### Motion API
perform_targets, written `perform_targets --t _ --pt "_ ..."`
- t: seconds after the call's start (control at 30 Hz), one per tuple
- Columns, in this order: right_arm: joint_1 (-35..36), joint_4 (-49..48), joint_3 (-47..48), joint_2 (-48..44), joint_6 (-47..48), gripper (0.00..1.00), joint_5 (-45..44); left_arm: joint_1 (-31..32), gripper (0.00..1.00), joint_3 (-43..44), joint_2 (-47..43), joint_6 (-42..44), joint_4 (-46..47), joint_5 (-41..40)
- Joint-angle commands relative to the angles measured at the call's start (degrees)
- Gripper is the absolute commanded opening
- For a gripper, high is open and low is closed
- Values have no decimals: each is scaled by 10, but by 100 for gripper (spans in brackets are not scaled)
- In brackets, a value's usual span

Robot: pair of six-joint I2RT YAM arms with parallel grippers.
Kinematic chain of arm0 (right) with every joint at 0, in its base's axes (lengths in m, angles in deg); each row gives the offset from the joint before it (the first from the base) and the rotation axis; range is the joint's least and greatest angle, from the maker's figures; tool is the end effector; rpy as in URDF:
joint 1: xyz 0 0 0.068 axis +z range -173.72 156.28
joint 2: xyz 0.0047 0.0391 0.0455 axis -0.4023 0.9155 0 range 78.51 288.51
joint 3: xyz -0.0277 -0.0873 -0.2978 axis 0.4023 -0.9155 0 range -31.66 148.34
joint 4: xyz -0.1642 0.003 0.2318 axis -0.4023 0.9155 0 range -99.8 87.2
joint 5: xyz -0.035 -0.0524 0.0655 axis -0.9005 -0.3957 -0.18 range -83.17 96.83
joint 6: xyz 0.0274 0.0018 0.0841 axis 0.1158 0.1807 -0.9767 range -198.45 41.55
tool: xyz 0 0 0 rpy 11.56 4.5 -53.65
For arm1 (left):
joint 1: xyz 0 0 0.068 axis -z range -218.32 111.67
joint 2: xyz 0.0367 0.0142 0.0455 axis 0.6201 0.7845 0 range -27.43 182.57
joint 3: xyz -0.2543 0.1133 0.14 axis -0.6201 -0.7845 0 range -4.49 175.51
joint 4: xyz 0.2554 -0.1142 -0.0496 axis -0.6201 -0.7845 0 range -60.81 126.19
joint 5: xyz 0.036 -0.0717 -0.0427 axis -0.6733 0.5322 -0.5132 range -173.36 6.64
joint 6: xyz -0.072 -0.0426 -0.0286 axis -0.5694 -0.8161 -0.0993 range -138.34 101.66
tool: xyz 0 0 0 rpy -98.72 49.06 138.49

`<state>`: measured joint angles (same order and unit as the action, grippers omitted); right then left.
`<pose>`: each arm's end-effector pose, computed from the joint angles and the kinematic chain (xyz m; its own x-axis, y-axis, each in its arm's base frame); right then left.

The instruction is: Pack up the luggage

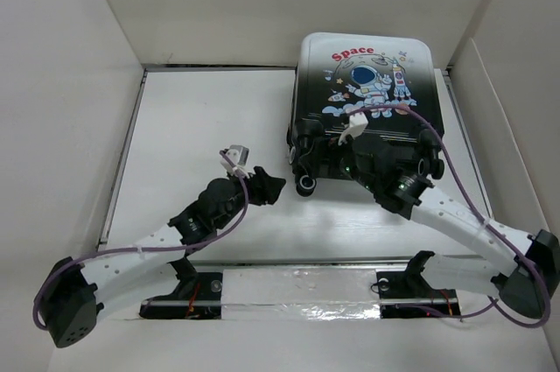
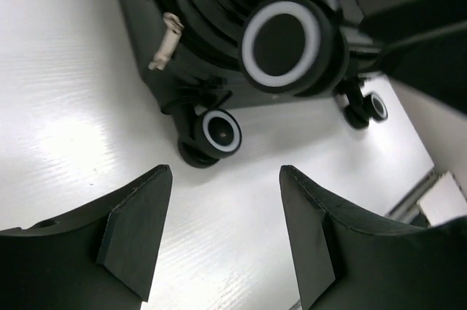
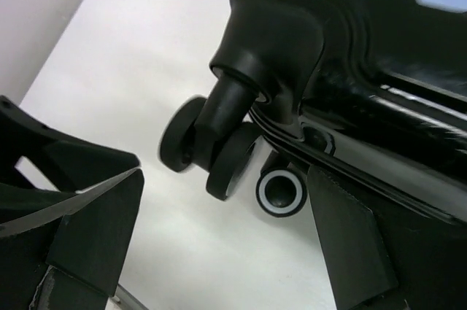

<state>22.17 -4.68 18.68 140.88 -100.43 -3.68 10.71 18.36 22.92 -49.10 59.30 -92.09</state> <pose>0.2186 0.2049 0.3407 -0.4092 0.1067 -0.9062 -0.4654 0.8299 0.3078 0.1687 -0.1762 0.2649 -0.3740 -0.3403 -0.8627 0.5304 0.6846 -0.5000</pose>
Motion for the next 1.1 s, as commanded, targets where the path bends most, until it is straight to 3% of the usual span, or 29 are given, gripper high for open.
perform_targets --t 0.0,0.1,0.23,0.37,0.5,0.53,0.6,0.63,0.67,0.73,0.87,0.93,1.07 --pt "6 -67 11 26 -35 100 23 -22 58 -22 -41 -33 -11 -52" --pt "6 -70 21 71 -44 100 19 -61 57 -18 -38 -33 32 -15" --pt "11 -92 45 118 -47 100 3 -99 57 14 34 -35 94 -3" --pt "11 -130 65 159 -69 100 -14 -112 53 33 91 -40 126 39" --pt "6 -157 70 191 -87 100 -28 -112 51 12 90 -51 149 54" --pt "6 -168 65 194 -90 96 -51 -112 51 10 84 -53 150 53" --pt "6 -193 48 197 -100 77 -70 -112 50 4 80 -55 149 46" --pt "6 -201 41 195 -105 56 -91 -112 50 2 78 -57 147 45" --pt "6 -211 30 185 -109 18 -97 -112 50 1 79 -57 146 45" --pt "11 -228 0 168 -108 0 -118 -112 50 -1 82 -54 143 45" --pt "24 -205 -64 87 -84 0 -137 -112 51 6 93 -38 137 57" --pt "24 -151 -90 15 -75 0 -126 -112 49 11 102 -16 150 114" --pt "24 -71 -170 -133 -54 0 -114 -52 46 15 125 32 164 123"
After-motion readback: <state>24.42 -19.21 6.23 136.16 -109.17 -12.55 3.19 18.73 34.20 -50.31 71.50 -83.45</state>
